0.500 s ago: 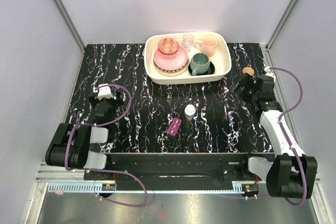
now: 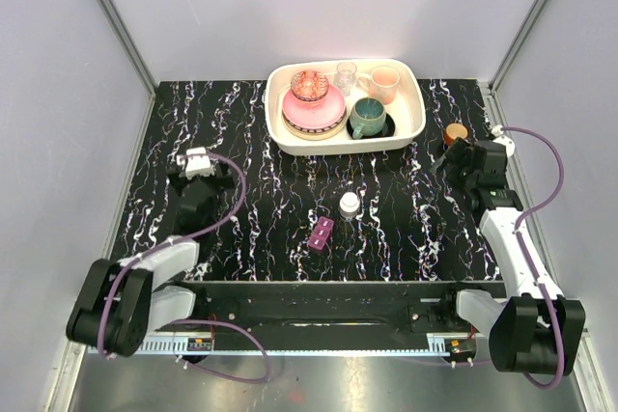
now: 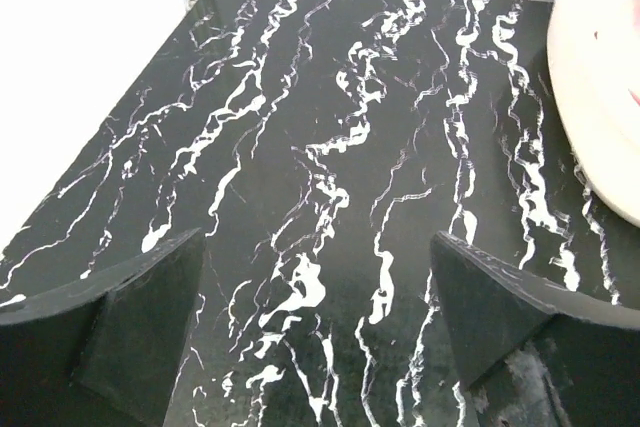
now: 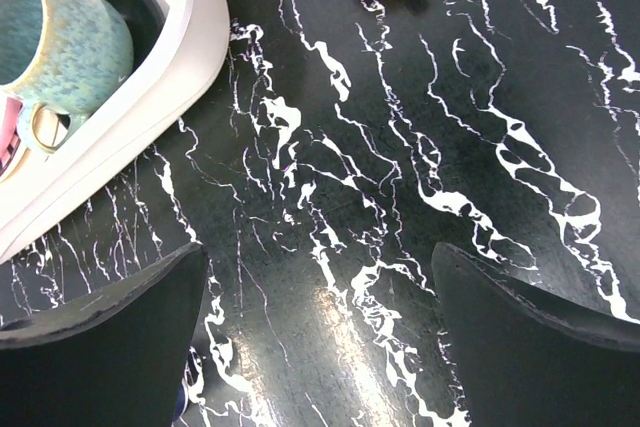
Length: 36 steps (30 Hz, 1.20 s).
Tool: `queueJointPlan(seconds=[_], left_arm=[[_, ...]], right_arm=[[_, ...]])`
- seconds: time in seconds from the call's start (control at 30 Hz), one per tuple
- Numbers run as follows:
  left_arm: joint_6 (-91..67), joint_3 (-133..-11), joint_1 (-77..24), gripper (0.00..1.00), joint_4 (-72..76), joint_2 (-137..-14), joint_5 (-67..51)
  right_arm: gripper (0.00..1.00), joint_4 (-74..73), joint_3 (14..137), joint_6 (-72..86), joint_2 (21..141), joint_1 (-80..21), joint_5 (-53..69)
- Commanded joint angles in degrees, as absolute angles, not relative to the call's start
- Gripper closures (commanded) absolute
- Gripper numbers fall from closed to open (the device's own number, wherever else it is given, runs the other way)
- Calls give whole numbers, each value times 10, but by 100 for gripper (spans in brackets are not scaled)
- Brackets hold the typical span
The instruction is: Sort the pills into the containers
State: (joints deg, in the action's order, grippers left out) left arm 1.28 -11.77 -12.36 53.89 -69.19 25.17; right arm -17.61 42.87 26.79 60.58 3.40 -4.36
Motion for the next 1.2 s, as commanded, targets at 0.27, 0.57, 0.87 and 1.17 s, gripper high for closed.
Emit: queueJointPlan(seconds=[0.27, 0.57, 0.87, 1.17], left_arm=[[-280, -312, -156, 1, 9, -531, 267], [-263, -217, -163, 1, 18, -399, 229], [-260, -204, -163, 1, 40, -406, 202], [-250, -185, -163, 1, 68, -413, 198]], right_arm=[[2, -218, 547, 272, 624, -133, -115], [3, -249, 611, 385, 714, -465, -265], [6, -272, 653, 532, 880, -639, -324], [11, -313, 685, 602, 990, -645, -330]])
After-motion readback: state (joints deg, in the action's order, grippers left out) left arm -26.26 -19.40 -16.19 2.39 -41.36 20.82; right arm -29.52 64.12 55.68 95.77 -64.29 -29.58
